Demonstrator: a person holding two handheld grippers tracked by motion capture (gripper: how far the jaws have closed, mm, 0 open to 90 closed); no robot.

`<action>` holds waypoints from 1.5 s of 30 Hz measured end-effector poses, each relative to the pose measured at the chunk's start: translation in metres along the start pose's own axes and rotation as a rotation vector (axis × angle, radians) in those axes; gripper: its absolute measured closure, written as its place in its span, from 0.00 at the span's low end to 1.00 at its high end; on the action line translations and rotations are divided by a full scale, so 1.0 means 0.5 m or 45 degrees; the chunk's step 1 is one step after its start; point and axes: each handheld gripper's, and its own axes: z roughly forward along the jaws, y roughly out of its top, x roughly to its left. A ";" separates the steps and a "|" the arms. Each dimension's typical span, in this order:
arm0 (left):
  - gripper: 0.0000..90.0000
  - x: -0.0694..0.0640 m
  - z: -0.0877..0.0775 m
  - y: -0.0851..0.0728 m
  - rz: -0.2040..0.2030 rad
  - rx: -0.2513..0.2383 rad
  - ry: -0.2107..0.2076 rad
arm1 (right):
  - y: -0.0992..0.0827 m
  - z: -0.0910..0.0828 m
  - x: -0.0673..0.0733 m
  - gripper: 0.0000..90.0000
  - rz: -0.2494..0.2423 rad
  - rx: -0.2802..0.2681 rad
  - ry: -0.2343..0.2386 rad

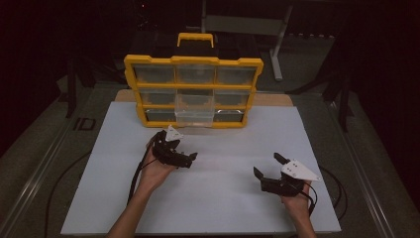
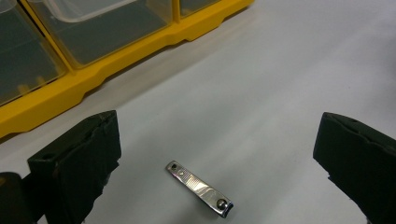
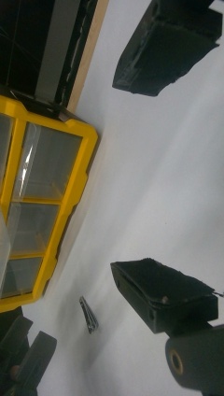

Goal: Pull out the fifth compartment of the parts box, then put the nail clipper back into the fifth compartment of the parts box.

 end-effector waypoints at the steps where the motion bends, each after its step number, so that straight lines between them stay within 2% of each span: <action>1: 0.02 0.000 0.001 0.001 0.002 0.005 0.006 | 0.000 0.000 0.000 0.12 0.000 -0.001 -0.001; 7: 0.02 0.000 0.005 0.002 0.004 0.030 0.009 | 0.000 0.001 0.001 0.12 0.000 0.003 0.003; 21: 0.03 0.001 0.020 0.007 0.025 0.168 0.010 | 0.000 0.000 -0.001 0.12 0.000 -0.001 -0.003; 27: 0.05 0.003 0.028 0.006 0.014 0.222 0.010 | -0.001 0.000 0.001 0.12 0.006 0.002 0.000; 34: 0.08 0.002 0.035 0.005 -0.004 0.266 0.035 | -0.002 0.000 0.001 0.12 0.010 0.003 0.000; 39: 0.14 -0.002 0.043 0.003 0.004 0.300 0.071 | -0.002 0.001 0.001 0.12 0.011 0.003 -0.002; 41: 0.22 -0.004 0.047 0.002 0.006 0.320 0.107 | -0.002 0.001 0.001 0.12 0.011 0.003 -0.002; 42: 0.22 -0.004 0.048 0.002 0.005 0.332 0.124 | -0.002 0.000 0.001 0.12 0.014 0.003 -0.001; 45: 0.26 -0.004 0.053 0.000 0.004 0.361 0.130 | -0.002 0.000 0.000 0.12 0.016 0.001 -0.001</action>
